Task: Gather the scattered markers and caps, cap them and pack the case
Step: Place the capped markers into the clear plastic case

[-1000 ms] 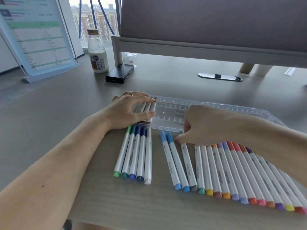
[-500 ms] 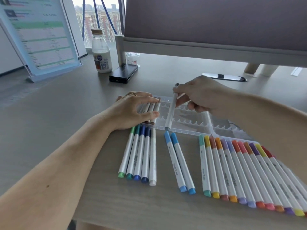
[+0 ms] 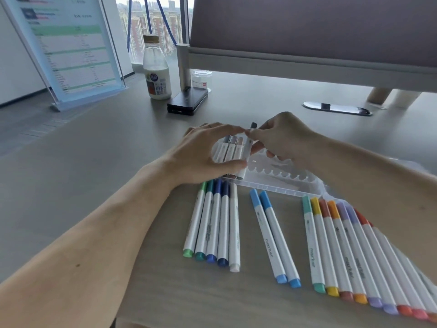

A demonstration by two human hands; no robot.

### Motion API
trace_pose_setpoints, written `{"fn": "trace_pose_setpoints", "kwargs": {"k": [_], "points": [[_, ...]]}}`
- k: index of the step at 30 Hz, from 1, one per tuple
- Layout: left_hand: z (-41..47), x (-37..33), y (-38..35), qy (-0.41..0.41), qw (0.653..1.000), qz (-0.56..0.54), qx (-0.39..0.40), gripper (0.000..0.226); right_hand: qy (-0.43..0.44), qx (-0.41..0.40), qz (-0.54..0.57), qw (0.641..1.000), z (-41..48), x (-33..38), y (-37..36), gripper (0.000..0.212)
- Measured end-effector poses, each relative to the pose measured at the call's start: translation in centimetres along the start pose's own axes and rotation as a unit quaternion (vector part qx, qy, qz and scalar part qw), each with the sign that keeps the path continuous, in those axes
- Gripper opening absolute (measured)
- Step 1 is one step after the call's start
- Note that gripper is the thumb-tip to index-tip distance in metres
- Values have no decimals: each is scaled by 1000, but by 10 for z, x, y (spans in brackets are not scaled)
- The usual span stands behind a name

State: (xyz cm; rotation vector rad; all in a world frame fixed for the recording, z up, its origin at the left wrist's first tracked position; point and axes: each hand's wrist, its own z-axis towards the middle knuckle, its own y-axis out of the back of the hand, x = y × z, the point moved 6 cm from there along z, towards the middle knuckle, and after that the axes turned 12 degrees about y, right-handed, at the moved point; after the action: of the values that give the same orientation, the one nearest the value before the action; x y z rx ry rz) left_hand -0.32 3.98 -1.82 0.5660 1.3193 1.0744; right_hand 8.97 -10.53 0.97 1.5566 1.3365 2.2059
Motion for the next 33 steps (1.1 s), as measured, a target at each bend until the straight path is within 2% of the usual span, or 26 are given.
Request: {"fn": "trace_pose_setpoints", "kwargs": {"k": [5, 8, 15, 33], "points": [[-1, -1, -3, 16, 999, 14, 31, 74, 32, 39, -57, 997, -7, 2, -2, 26], [1, 1, -7, 12, 998, 10, 55, 71, 34, 62, -54, 996, -11, 2, -2, 22], [3, 5, -12, 12, 996, 21, 82, 75, 4, 120, -45, 992, -18, 0, -4, 27], [4, 4, -13, 22, 996, 26, 83, 75, -29, 128, -32, 991, -17, -6, -8, 32]]}}
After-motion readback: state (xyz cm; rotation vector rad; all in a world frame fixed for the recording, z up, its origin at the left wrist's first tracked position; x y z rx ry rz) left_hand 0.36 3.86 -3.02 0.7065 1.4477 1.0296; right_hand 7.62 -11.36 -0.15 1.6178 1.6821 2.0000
